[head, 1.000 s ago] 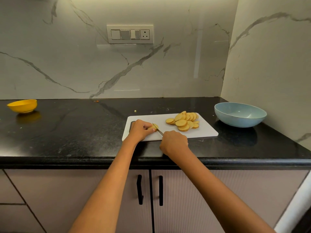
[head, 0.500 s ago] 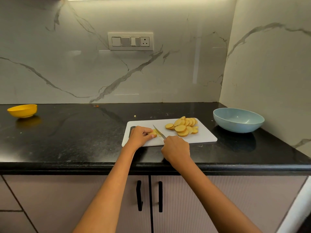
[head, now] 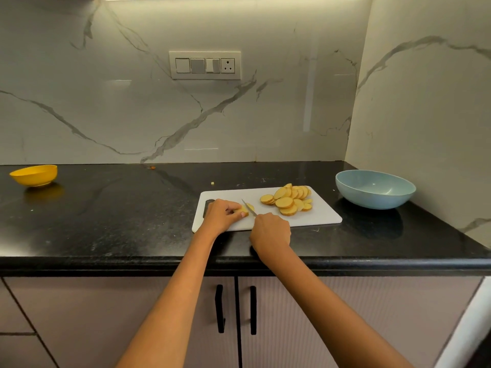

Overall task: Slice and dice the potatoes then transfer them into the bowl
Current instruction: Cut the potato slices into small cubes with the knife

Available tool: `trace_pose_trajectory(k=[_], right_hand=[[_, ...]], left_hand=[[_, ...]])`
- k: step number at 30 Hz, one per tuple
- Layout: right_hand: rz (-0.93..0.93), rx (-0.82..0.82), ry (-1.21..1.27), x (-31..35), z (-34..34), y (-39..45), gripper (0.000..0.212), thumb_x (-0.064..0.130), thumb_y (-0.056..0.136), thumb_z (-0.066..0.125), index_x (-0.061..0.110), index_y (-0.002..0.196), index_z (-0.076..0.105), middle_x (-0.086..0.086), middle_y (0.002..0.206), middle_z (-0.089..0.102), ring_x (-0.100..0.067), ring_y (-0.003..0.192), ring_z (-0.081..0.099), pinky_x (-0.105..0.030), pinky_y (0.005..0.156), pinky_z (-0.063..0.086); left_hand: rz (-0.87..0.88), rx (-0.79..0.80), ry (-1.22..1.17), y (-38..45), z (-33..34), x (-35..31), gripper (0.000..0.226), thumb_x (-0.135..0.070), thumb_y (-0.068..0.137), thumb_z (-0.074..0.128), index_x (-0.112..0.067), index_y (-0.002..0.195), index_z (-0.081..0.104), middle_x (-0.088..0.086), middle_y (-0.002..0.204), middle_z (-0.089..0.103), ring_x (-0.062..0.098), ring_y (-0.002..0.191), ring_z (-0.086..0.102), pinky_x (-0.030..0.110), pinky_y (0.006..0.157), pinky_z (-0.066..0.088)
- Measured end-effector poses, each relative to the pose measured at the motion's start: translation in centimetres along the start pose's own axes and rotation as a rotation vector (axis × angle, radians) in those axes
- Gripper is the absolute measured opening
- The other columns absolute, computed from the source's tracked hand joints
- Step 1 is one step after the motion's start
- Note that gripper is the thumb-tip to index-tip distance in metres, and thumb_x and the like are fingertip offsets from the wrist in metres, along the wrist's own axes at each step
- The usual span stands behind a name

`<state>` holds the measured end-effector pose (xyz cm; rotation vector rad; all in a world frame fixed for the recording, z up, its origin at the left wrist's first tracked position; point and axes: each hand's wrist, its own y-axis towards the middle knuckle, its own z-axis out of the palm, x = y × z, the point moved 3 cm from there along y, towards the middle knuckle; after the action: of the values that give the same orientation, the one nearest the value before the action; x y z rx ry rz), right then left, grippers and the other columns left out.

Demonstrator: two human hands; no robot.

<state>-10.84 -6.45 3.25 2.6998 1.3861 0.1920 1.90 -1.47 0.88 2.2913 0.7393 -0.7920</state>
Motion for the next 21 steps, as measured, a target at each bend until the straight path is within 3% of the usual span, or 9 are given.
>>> trace_pose_trajectory(k=[3,5,7,12,15,21], right_hand=[[0.022,-0.003,0.025,-0.3,-0.1,-0.2,0.027,0.015,0.099,0.04,0.009,0.121,0.054,-0.008,0.119,0.058,-0.021,0.107,0.057,-0.026,0.076,0.042],[0.038,0.007,0.067,-0.4,-0.4,-0.3,0.026,0.016,0.098,0.041,0.009,0.12,0.055,-0.008,0.118,0.058,-0.021,0.106,0.057,-0.026,0.075,0.041],[0.046,0.002,0.097,-0.6,-0.8,-0.6,0.026,0.016,0.097,0.042,0.009,0.118,0.056,-0.008,0.117,0.059,-0.021,0.105,0.057,-0.025,0.072,0.039],[0.026,0.023,0.128,-0.3,-1.4,-1.3,0.028,0.018,0.098,0.042,0.01,0.122,0.054,-0.008,0.12,0.057,-0.022,0.109,0.056,-0.027,0.075,0.04],[0.011,0.052,0.131,-0.1,-1.3,-1.5,0.03,0.022,0.098,0.043,0.009,0.123,0.052,-0.008,0.122,0.056,-0.023,0.111,0.054,-0.028,0.08,0.042],[0.033,0.067,0.137,0.0,-1.6,-1.3,0.029,0.019,0.097,0.043,0.009,0.123,0.053,-0.008,0.121,0.056,-0.022,0.11,0.055,-0.027,0.079,0.041]], left_hand=[[-0.037,-0.021,-0.042,-0.1,0.0,-0.1,0.027,-0.019,0.083,0.068,-0.002,0.104,0.069,0.011,0.092,0.066,0.019,0.092,0.058,0.026,0.084,0.04],[-0.093,-0.059,-0.134,-0.4,-0.1,-0.3,0.042,-0.015,0.082,0.069,-0.002,0.12,0.06,0.011,0.122,0.061,0.021,0.116,0.054,0.025,0.097,0.037],[-0.117,-0.12,-0.179,-0.4,-0.2,-0.3,0.045,-0.012,0.082,0.068,-0.001,0.124,0.057,0.013,0.131,0.055,0.022,0.124,0.049,0.021,0.099,0.034],[-0.137,-0.151,-0.152,-0.2,-0.1,0.2,0.041,-0.009,0.076,0.074,0.006,0.112,0.063,0.018,0.118,0.063,0.025,0.111,0.058,0.021,0.091,0.04],[-0.12,-0.136,-0.156,-0.4,0.0,0.0,0.032,-0.008,0.075,0.074,0.007,0.103,0.067,0.015,0.093,0.066,0.022,0.094,0.059,0.023,0.084,0.042],[-0.11,-0.14,-0.123,-0.3,-0.1,0.0,0.036,-0.01,0.077,0.073,0.005,0.108,0.065,0.018,0.111,0.066,0.021,0.099,0.061,0.021,0.085,0.042]])
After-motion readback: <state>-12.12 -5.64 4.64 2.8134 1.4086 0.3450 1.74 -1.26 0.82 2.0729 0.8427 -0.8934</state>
